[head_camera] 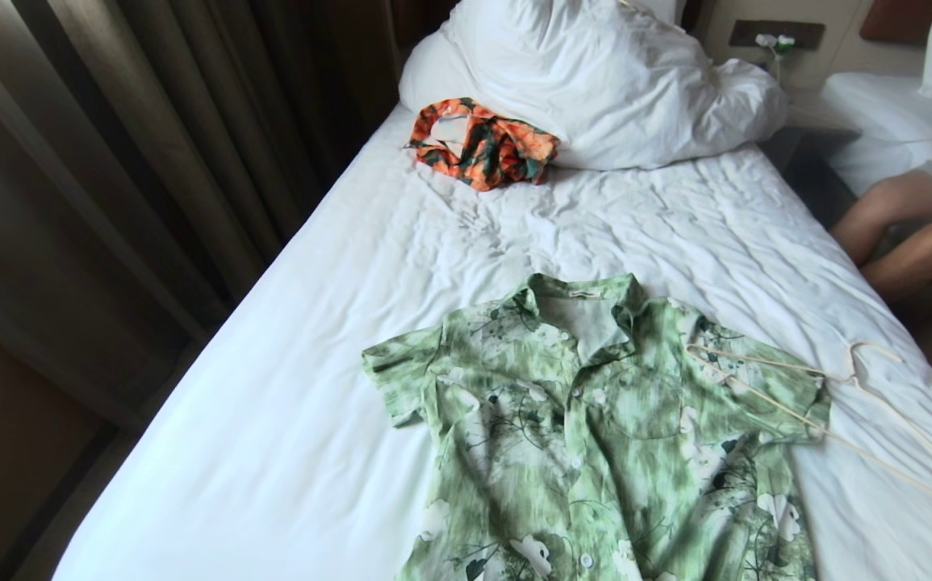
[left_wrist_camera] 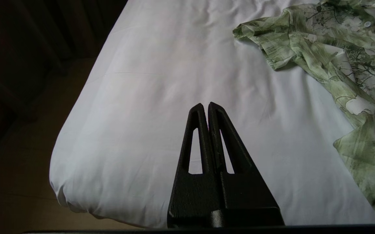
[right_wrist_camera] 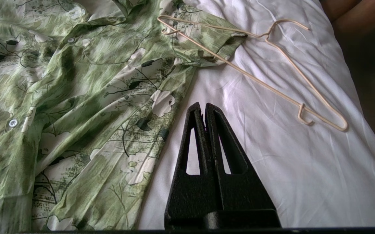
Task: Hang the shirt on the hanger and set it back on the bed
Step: Lift the shirt and hanger
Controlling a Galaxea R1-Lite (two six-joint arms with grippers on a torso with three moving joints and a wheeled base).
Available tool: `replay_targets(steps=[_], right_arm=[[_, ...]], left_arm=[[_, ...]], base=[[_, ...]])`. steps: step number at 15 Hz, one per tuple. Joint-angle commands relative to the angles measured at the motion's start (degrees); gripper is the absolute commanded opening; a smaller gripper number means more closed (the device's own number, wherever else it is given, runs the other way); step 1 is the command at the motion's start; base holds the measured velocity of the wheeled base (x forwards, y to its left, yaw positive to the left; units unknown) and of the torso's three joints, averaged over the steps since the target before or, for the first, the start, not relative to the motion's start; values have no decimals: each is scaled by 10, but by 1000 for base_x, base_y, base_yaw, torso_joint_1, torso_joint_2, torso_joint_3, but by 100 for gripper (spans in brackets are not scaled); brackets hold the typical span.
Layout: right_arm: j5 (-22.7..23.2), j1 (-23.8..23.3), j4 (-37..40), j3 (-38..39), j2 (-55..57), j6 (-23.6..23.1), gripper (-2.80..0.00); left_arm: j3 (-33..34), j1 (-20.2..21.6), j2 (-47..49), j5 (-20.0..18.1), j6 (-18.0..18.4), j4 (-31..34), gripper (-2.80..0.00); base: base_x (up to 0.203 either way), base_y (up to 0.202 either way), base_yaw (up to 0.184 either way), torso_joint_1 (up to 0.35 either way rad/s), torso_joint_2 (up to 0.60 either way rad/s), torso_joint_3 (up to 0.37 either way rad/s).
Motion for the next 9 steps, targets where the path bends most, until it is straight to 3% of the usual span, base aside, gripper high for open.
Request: replay_targets(steps=[1,9], right_arm=[[0,0,0,5,1,0,-280],[0,0,0,5,1,0,-280]], left_arm=[[1,0,-1,0,0,0,-280],[1,0,-1,0,0,0,-280]], base=[[0,0,0,0,0,0],[0,0,0,0,0,0]])
